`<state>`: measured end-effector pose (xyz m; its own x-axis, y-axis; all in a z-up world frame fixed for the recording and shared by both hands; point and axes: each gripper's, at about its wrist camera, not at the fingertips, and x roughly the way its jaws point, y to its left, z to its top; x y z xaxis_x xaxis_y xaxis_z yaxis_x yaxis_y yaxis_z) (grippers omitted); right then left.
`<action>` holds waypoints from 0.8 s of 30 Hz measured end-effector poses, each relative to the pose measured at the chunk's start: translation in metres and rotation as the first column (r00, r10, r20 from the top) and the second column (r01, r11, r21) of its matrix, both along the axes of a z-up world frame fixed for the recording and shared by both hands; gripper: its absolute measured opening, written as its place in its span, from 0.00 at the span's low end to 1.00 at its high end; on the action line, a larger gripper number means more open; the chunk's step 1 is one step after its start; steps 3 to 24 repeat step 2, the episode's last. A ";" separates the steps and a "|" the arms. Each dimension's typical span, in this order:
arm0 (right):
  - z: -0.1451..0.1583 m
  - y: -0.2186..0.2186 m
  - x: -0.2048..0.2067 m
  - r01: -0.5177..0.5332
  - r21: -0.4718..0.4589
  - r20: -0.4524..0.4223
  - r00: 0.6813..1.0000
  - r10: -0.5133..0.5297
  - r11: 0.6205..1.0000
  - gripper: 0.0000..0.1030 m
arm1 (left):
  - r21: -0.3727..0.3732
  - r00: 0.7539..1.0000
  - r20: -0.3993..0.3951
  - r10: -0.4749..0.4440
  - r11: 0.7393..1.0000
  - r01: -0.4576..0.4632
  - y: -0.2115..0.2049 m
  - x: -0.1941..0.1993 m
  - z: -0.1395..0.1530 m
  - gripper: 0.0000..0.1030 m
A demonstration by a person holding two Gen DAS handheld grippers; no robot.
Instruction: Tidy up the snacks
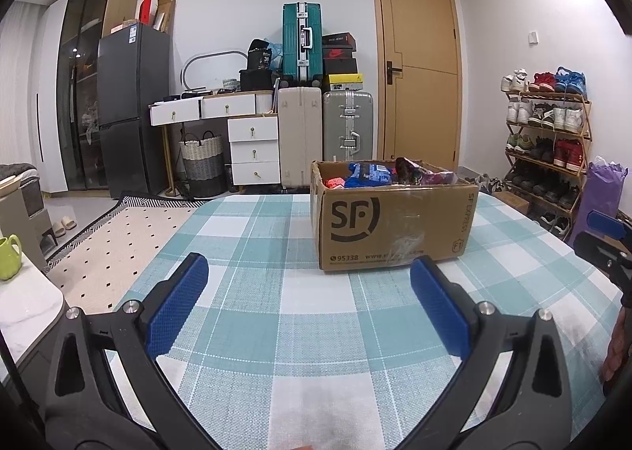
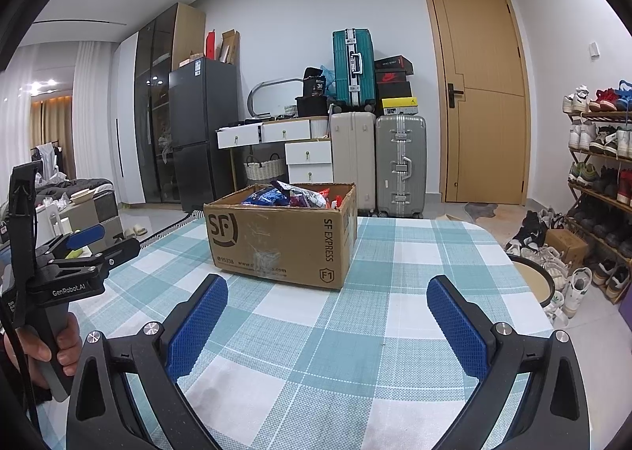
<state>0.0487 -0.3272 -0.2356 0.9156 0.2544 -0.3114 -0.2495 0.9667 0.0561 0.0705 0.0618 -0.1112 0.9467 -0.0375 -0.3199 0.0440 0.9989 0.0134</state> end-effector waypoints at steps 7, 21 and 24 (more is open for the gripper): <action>0.000 0.000 -0.001 0.000 0.000 0.001 1.000 0.000 1.000 1.00 | -0.003 1.000 0.013 -0.009 1.000 0.009 0.000 -0.002 0.001 0.99; 0.000 0.000 -0.001 0.000 0.000 0.001 1.000 0.000 1.000 1.00 | -0.003 1.000 0.013 -0.009 1.000 0.009 0.000 -0.002 0.001 0.99; 0.000 0.000 -0.001 0.000 0.000 0.001 1.000 0.000 1.000 1.00 | -0.003 1.000 0.013 -0.009 1.000 0.009 0.000 -0.002 0.001 0.99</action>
